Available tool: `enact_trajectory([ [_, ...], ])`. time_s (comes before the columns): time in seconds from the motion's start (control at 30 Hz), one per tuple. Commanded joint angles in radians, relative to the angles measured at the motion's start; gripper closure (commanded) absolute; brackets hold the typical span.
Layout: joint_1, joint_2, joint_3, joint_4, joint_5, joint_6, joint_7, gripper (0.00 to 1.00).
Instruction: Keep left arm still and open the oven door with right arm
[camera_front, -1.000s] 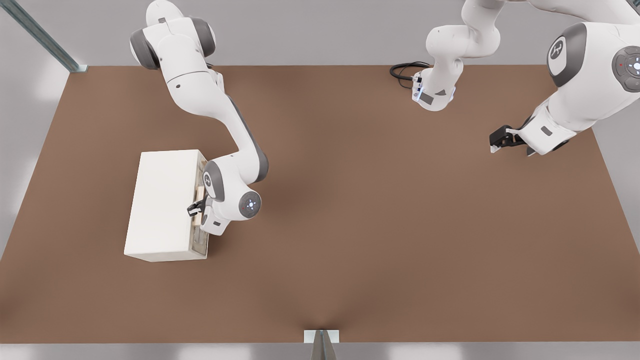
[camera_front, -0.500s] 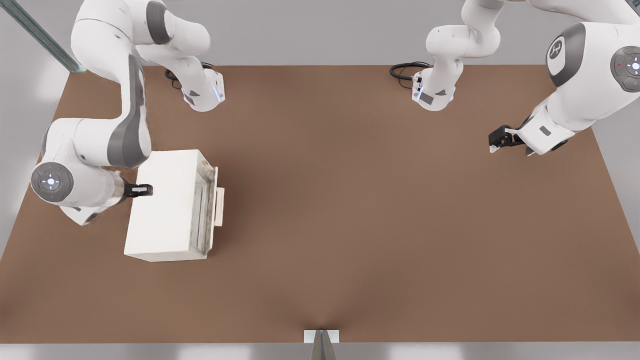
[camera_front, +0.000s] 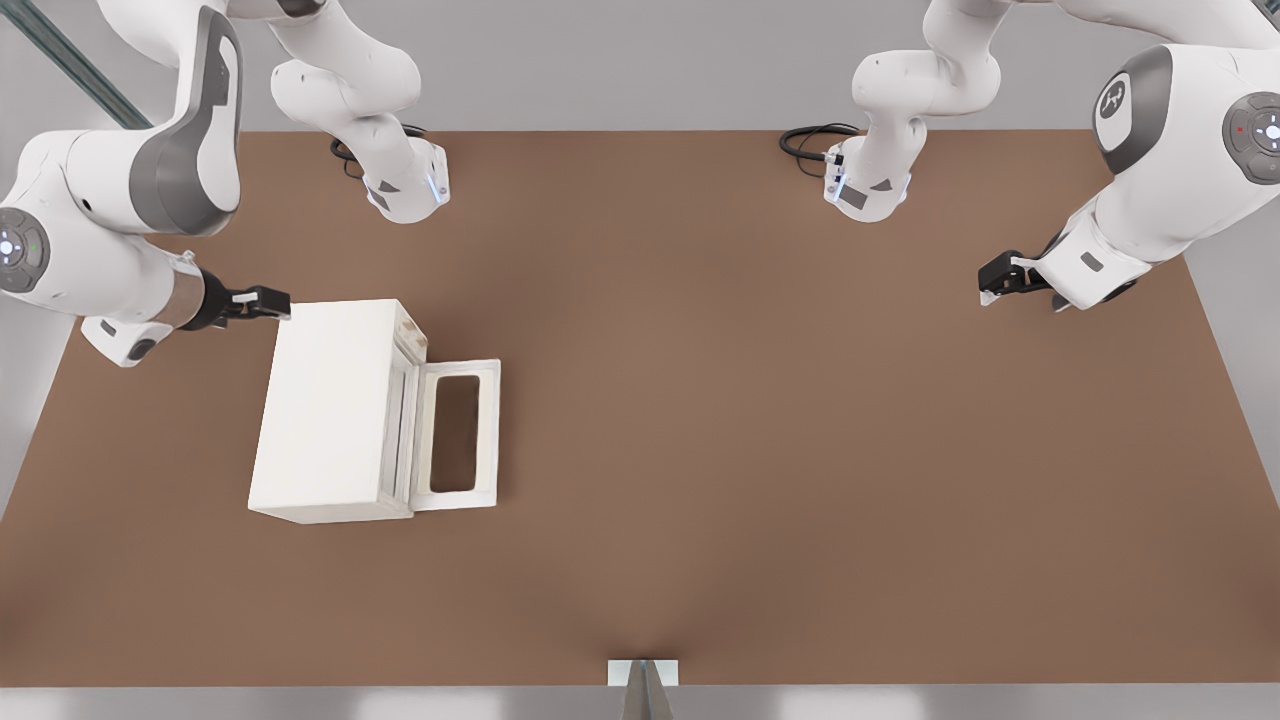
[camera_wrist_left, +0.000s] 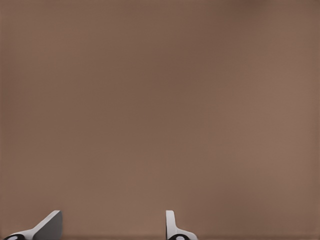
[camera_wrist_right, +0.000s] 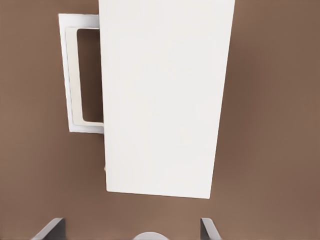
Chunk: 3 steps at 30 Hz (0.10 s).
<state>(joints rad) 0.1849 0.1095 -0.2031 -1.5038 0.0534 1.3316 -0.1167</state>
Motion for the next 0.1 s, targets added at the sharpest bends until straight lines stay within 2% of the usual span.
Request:
enact_trajectory([
  [0.0, 0.001, -0.004, -0.001, -0.003, 0.002, 0.001, -0.034, 0.00],
  [0.07, 0.001, -0.002, -0.001, -0.003, 0.002, 0.003, -0.034, 0.00],
])
